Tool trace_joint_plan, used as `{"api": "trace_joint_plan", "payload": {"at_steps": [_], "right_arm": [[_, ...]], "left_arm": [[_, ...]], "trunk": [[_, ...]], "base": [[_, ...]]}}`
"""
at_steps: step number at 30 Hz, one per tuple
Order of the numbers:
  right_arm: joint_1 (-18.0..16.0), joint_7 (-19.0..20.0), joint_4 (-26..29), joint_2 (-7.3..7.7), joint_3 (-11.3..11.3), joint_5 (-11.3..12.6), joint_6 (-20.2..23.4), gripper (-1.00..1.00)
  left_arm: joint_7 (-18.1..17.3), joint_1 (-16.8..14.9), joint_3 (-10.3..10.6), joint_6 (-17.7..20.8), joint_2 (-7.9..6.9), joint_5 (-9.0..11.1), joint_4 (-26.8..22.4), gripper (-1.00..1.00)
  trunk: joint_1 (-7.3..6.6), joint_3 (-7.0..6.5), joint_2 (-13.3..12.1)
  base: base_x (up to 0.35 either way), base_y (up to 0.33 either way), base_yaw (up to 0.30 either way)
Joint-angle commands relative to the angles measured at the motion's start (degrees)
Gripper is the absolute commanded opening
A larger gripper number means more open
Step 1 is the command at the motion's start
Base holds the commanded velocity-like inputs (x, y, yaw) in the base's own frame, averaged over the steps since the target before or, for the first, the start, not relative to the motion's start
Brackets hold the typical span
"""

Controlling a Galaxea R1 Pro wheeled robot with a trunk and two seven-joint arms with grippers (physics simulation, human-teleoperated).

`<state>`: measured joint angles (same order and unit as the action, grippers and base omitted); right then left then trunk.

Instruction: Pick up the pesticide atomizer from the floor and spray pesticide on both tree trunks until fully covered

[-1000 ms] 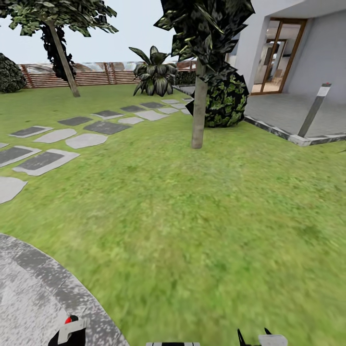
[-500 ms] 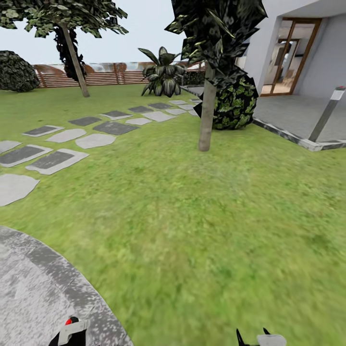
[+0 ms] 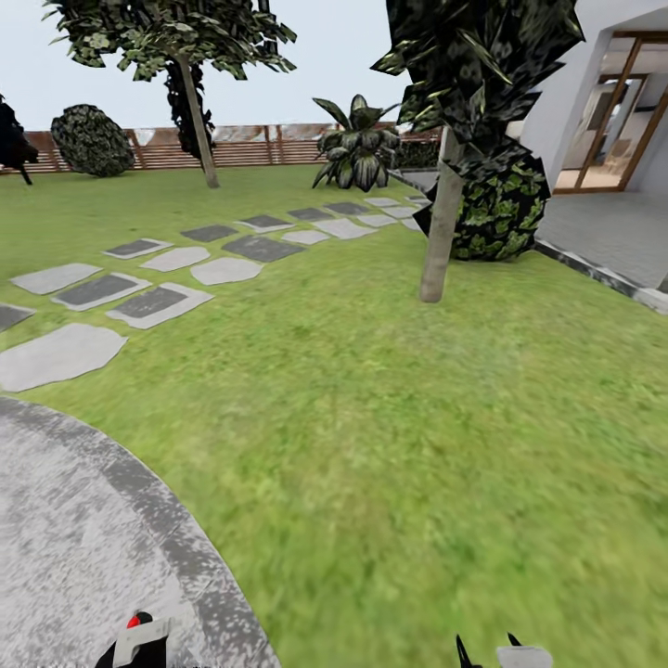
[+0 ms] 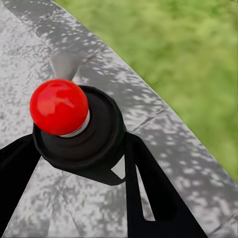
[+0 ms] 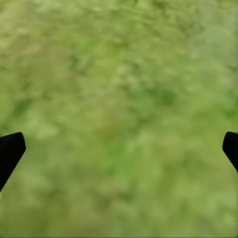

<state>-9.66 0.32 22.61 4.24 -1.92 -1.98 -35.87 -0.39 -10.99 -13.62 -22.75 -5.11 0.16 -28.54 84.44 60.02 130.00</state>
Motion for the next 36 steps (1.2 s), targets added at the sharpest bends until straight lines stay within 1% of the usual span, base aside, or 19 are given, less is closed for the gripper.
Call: {"api": "trace_joint_plan", "payload": {"at_steps": [1, 23, 33, 36], "right_arm": [[-0.04, 0.03, -0.02, -0.02, -0.19, -0.22, -0.16, 1.00], [-0.01, 0.12, -0.02, -0.02, -0.19, -0.31, -0.16, 1.00], [-0.03, 0.12, -0.02, -0.02, -0.19, -0.31, -0.16, 1.00], [-0.02, 0.12, -0.02, -0.02, -0.19, -0.31, -0.16, 1.00]], "left_arm": [[0.03, -0.06, -0.06, -0.19, 0.01, 0.02, 0.06, -1.00], [0.04, -0.04, 0.00, -0.19, 0.10, 0.00, 0.15, -1.00], [0.26, -0.04, 0.25, -0.20, 0.27, 0.00, 0.13, -1.00], [0.29, -0.04, 0.25, -0.22, 0.30, 0.01, 0.15, -1.00]], "trunk": [[-0.24, -0.20, -0.40], [-5.07, -5.68, -9.22], [-5.07, -6.46, -9.22], [-5.07, -6.71, -9.22]], "base": [[0.000, 0.000, 0.218], [0.000, 0.000, 0.183], [0.002, 0.000, 0.135], [0.199, 0.000, 0.102]]}}
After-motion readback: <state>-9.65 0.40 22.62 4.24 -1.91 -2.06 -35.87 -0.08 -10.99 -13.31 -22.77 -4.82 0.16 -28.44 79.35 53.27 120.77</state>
